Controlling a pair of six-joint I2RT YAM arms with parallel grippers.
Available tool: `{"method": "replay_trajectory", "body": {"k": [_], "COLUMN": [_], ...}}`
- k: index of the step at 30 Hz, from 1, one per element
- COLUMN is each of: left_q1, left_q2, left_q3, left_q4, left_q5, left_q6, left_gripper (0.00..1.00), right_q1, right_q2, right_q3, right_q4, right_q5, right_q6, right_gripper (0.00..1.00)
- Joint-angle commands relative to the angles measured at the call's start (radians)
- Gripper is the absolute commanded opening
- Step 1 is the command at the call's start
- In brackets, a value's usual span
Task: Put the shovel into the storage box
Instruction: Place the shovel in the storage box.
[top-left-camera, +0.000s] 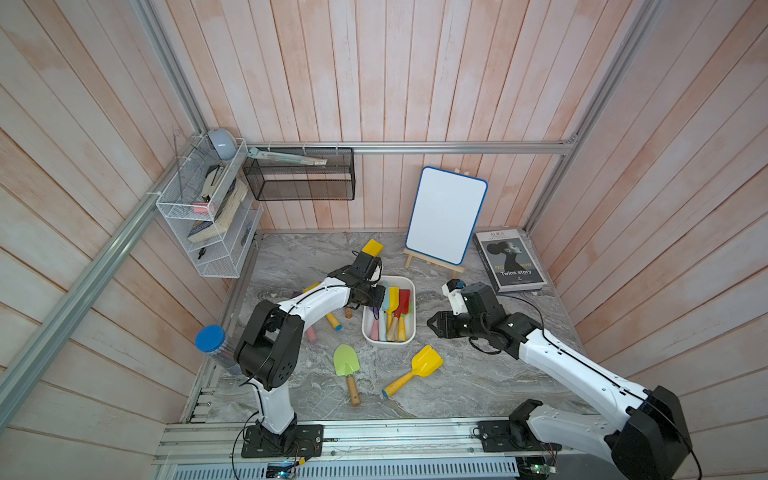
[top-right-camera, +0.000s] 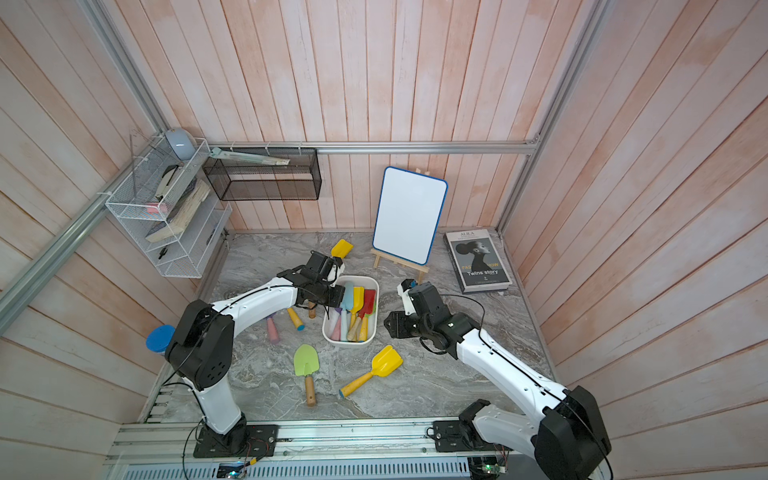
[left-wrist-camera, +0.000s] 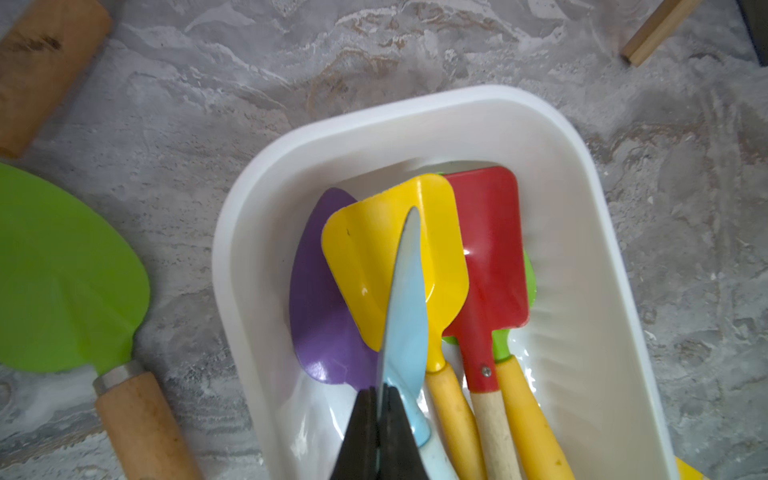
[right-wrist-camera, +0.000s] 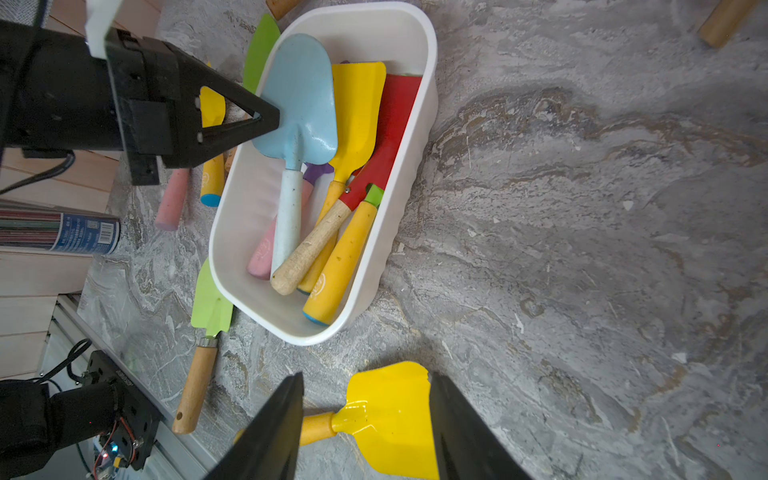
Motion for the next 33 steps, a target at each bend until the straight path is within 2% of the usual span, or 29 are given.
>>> {"method": "replay_trajectory", "body": {"k": [1, 13, 16, 33], "left_q1": [-0.006, -0.009, -0.013, -0.042], "left_q2": [0.023, 0.057, 0.066, 0.112], "left_q3": [-0.017, -0.025, -0.016, 0.082], "left_q4": [0.022, 0.018, 0.015, -0.078], "left_q5": [0.014, 0.012, 0.009, -0.071], "left_q6": [-0.011, -0.027, -0.030, -0.031], "left_gripper": [0.00, 0.00, 0.07, 0.26], "right_q1": [-0.006, -0.010, -0.010, -0.012], "right_q2": [-0.016, -0.015, -0.013, -0.011], "right_q3": [-0.012, -0.016, -0.017, -0.025], "right_q4": [0.002, 0.006, 0.006, 0.019], "right_q5": [0.003, -0.002, -0.003, -0.015], "right_q6": [-0.014, -0.017, -0.018, -0.017], "right_gripper": [0.54, 0.54, 0.54, 0.54]}}
